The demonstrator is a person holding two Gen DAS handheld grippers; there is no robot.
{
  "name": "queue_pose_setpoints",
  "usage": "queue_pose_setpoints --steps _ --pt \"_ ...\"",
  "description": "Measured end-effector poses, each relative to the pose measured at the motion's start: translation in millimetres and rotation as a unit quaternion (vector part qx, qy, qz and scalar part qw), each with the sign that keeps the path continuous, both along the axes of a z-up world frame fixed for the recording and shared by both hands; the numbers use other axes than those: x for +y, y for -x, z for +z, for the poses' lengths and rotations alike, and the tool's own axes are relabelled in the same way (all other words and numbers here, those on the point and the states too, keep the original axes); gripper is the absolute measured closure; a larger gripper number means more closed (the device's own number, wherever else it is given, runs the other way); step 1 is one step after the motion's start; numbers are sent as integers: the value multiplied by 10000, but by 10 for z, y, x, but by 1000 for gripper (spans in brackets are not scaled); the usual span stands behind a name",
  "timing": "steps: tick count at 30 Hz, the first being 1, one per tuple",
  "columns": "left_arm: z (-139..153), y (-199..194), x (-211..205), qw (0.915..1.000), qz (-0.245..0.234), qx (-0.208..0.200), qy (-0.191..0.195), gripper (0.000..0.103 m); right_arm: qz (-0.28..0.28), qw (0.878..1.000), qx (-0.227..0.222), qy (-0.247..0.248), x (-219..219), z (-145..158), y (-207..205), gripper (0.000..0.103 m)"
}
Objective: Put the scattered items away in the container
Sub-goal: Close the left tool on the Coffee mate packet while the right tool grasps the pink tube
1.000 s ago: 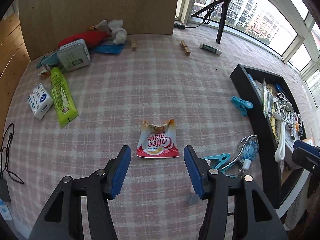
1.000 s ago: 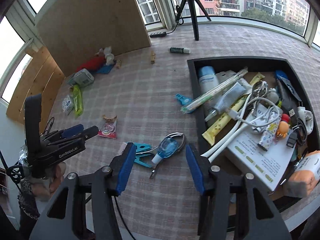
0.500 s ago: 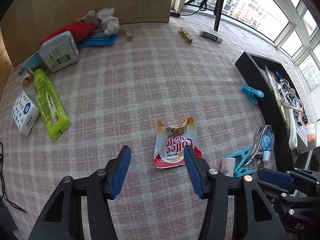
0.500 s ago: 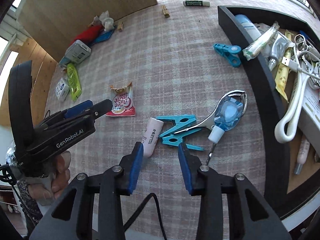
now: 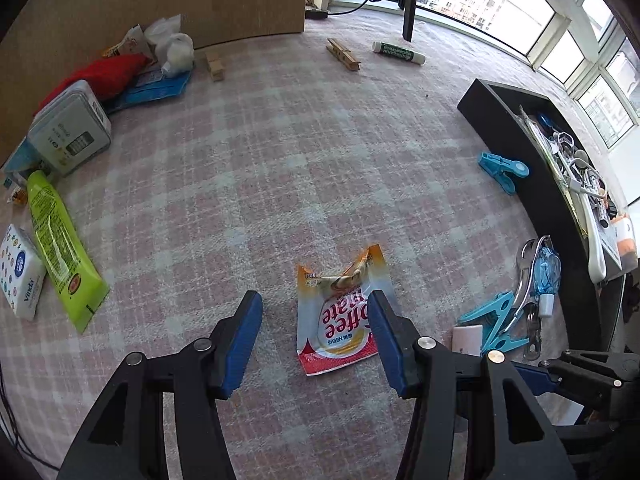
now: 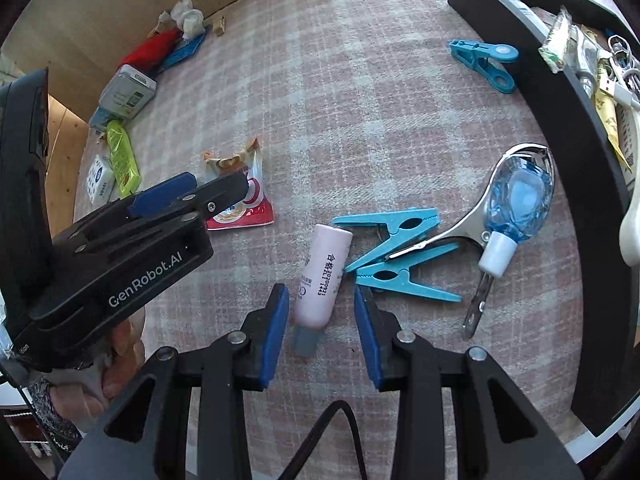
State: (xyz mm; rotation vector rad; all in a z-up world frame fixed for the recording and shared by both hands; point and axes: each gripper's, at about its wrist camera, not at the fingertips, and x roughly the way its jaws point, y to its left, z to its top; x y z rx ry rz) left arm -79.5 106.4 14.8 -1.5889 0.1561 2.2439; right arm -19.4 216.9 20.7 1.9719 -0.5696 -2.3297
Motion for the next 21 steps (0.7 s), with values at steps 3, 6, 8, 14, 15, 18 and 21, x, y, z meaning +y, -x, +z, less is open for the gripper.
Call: queue_pose_setpoints --steps 3,6,8,14,15,18,21 --pt "-37 -2 25 9999 -24 95 101 55 82 9997 59 -211 -78 0 67 70" --pt "-50 -21 46 9998 -89 169 92 79 186 9987 94 -456 -143 -7 117 83" --pt "-46 -30 47 9997 -80 200 86 80 223 9985 122 -481 -159 -16 129 83" --pt "-11 -4 -85 9997 187 79 -137 84 206 9990 152 -368 -129 -6 127 83" --pt "8 4 -115 9995 241 74 -168 87 179 9992 173 -313 -111 11 124 83" --pt "88 23 -186 9989 371 57 -264 91 149 9991 287 -265 -38 102 96 83" --pt "197 3 -199 9986 414 135 -291 91 125 9988 389 -253 30 187 86 83"
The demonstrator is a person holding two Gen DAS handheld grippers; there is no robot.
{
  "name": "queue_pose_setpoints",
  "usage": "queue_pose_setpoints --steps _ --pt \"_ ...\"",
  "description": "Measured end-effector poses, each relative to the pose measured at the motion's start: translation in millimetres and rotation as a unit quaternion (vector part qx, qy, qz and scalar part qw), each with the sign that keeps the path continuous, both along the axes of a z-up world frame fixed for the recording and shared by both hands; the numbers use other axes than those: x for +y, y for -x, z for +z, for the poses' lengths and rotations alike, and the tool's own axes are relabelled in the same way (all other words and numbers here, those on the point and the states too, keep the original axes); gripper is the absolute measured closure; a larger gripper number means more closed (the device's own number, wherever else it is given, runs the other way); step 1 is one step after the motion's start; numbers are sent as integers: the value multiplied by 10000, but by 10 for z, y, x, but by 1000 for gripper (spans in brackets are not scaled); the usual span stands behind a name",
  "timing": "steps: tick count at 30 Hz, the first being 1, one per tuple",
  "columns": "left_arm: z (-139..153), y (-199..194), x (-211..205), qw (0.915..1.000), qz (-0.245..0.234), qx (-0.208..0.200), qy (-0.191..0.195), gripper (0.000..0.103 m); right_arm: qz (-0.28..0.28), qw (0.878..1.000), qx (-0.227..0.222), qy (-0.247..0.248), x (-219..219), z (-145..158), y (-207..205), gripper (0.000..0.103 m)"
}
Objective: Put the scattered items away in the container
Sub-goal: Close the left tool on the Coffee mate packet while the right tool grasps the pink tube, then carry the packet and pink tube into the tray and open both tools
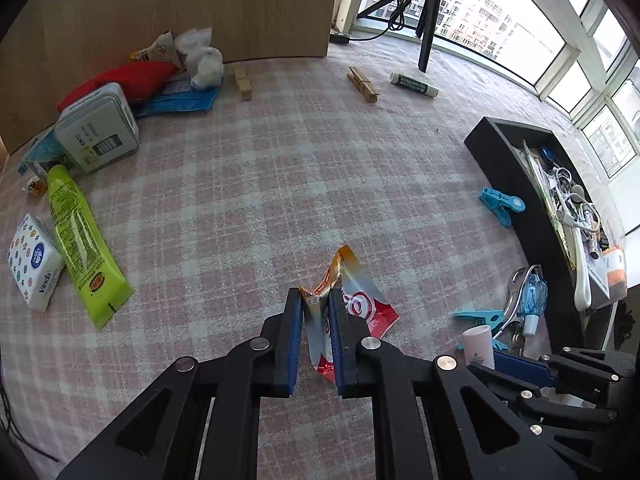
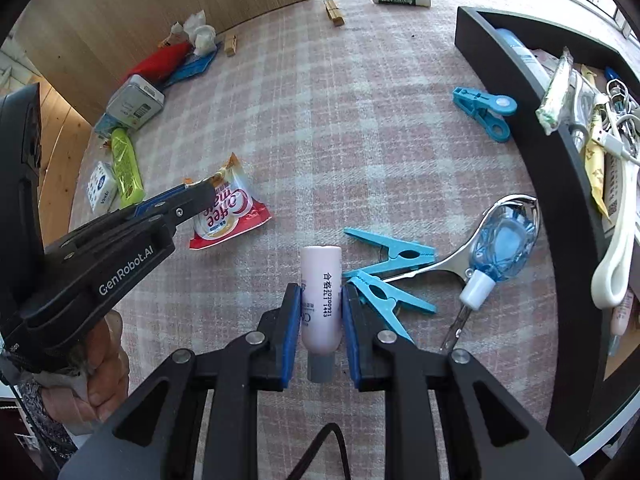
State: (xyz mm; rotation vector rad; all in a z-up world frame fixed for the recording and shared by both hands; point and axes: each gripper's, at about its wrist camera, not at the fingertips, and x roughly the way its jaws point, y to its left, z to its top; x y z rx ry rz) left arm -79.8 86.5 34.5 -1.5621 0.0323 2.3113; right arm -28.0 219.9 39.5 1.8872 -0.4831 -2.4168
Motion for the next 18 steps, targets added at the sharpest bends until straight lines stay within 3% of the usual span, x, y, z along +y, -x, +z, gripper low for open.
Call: queue_pose_setpoints --steps 7,18 --pt "261 -81 92 9997 -7 111 -198 91 -146 9995 244 143 233 225 -101 83" --pt "735 -440 851 9959 -636 395 -515 91 -626 9962 574 175 989 584 -534 83"
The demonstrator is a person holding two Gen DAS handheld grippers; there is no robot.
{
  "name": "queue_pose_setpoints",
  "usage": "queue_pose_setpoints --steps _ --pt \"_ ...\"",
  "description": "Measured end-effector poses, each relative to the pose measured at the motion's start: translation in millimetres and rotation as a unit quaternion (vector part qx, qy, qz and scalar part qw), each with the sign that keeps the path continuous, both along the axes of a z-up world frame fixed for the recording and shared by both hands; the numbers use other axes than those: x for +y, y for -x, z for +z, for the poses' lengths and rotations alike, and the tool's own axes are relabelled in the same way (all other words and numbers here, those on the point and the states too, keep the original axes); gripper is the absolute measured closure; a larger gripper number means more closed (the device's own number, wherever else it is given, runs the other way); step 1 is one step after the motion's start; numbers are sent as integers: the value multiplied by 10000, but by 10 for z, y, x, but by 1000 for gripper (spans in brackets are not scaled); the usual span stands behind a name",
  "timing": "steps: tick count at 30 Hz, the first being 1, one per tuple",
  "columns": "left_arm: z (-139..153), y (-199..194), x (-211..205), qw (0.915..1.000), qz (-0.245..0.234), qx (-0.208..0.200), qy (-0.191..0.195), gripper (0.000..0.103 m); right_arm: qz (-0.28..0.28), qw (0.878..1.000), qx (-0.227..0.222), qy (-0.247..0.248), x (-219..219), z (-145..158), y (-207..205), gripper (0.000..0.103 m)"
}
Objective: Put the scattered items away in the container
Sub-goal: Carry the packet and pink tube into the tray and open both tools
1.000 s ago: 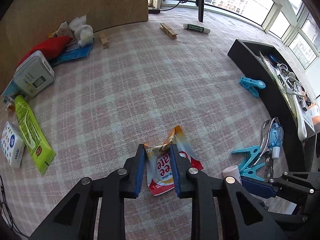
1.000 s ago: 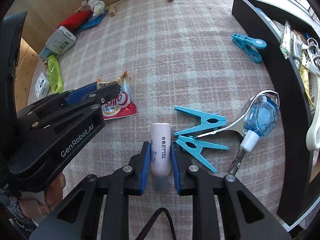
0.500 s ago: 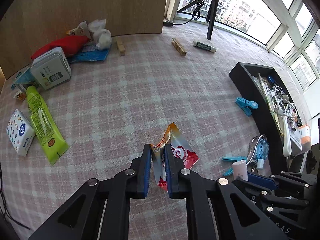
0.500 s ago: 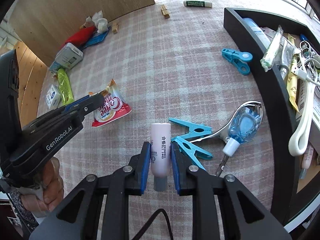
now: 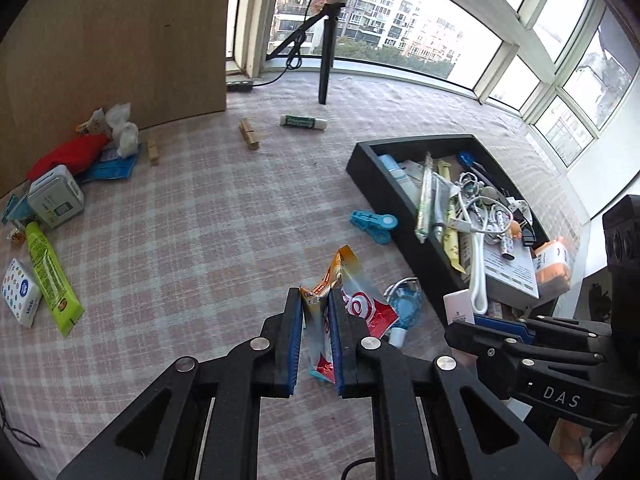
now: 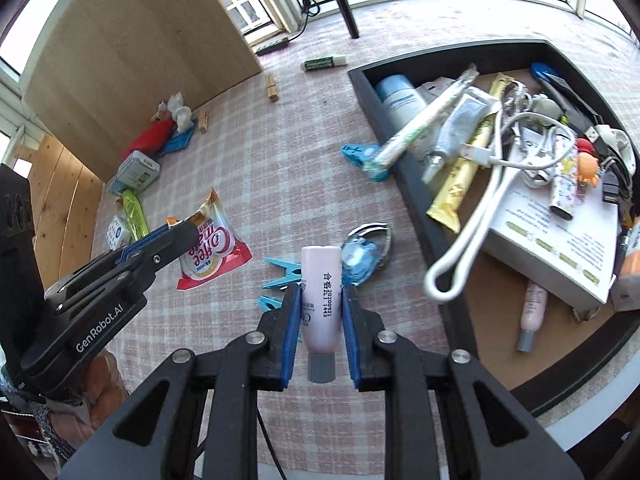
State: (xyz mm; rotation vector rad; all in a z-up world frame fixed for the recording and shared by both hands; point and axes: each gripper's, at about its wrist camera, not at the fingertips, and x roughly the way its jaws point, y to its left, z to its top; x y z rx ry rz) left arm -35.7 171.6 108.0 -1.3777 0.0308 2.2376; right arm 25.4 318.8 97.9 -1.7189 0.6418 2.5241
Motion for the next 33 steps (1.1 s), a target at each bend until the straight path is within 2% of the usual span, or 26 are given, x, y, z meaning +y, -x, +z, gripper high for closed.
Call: queue_pose_setpoints --steps 12,21,23,24,25,27,33 --pt "72 -530 1073 9958 -895 -115 -139 91 -736 9972 94 -112 953 170 -605 83" --pt "34 -847 1650 9895 -1432 -171 -70 91 -1065 9942 22 -158 1359 121 -883 83" --pt "18 -872 1731 9882 -1509 -246 -65 87 -1053 9943 39 -173 1396 119 -905 82" --pt "8 -879 1768 9884 -1491 -282 -17 76 -1052 9943 43 -193 1410 121 -906 80" --pt "2 -877 1783 9894 -1424 -280 61 68 -1110 9935 4 -265 1434 125 -912 80" --pt "12 -865 1764 9905 -1350 -259 -29 64 -1269 9915 39 -296 1507 155 -942 67" --pt "-8 -862 1684 9915 -1283 -188 67 64 -1256 9916 192 -253 1532 232 -976 66"
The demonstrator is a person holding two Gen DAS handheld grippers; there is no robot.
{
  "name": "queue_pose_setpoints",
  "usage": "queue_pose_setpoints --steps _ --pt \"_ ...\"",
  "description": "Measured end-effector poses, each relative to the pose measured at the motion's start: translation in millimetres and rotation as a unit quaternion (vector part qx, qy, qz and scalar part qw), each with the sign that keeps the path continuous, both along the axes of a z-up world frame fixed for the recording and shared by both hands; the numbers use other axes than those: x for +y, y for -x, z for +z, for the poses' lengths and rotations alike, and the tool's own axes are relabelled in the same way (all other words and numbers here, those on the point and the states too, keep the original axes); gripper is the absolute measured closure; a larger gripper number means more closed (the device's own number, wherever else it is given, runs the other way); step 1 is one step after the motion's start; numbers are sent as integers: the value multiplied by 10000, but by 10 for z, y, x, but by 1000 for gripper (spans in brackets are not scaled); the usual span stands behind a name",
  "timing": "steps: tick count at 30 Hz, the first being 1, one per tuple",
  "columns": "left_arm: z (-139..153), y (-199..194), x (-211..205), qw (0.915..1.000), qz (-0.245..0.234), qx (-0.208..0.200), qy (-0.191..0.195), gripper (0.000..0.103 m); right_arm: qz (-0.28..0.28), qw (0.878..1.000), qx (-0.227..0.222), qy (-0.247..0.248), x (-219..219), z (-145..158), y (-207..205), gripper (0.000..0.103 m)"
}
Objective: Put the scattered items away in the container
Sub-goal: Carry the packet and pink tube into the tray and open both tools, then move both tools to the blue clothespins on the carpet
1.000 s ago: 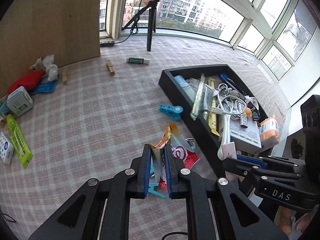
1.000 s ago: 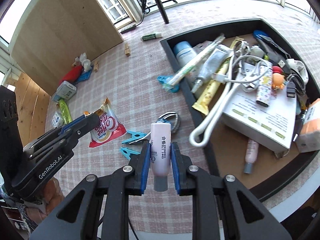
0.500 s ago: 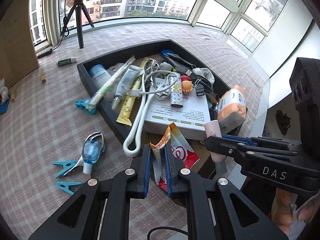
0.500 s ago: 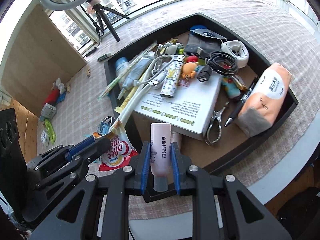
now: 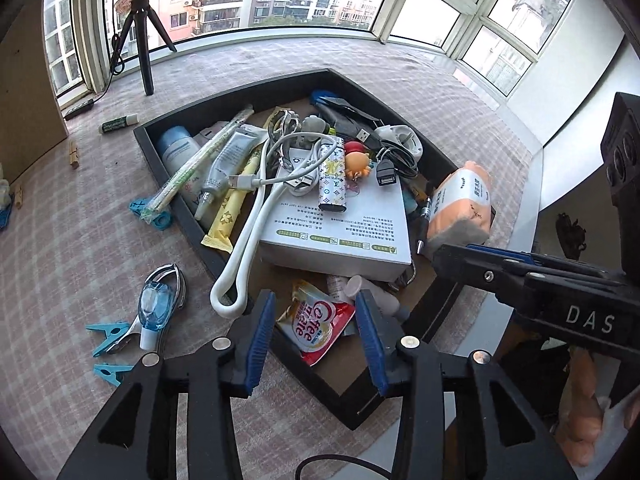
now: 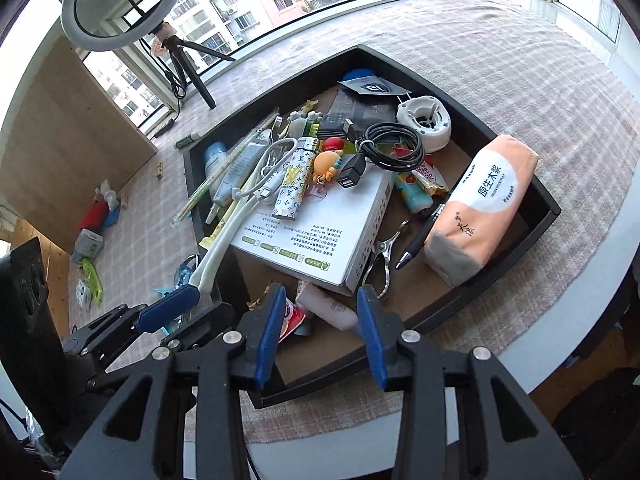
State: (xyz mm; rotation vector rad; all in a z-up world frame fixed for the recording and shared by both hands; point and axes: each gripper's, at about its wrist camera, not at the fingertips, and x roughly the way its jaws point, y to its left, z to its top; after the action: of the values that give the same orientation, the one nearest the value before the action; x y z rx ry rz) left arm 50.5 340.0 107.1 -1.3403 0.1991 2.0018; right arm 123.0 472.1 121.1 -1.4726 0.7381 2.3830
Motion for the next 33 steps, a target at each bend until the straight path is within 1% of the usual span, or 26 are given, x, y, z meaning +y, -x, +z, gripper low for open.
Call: queue_pose_setpoints --steps 2,8,15,19,22,25,29,33 --pt "-21 12 -42 10000 35 -37 9 64 63 10000 13 19 -31 -2 21 66" --pt "-34 95 -286 9994 344 -26 71 64 342 9992 73 170 -221 -11 124 66" --pt "-66 258 -776 9956 923 -44 163 64 842 9962 137 192 -546 4 330 66" --pt "-136 302 -1096 9910 1314 -84 260 64 1317 9910 143 164 -775 20 523 66" --pt "-206 307 -1342 9859 1637 -188 286 64 1827 9831 107 94 -997 37 721 66" --pt "-272 271 -1562 9801 1944 -261 311 64 2390 9710 29 -28 -1244 38 949 66" --pt "-403 210 -1757 9700 2377 -389 315 64 3114 9499 -94 -240 -1541 -31 1223 66" --pt "-510 138 -1814 9580 2817 -487 229 64 3708 9274 -397 -304 -1766 -244 1482 66"
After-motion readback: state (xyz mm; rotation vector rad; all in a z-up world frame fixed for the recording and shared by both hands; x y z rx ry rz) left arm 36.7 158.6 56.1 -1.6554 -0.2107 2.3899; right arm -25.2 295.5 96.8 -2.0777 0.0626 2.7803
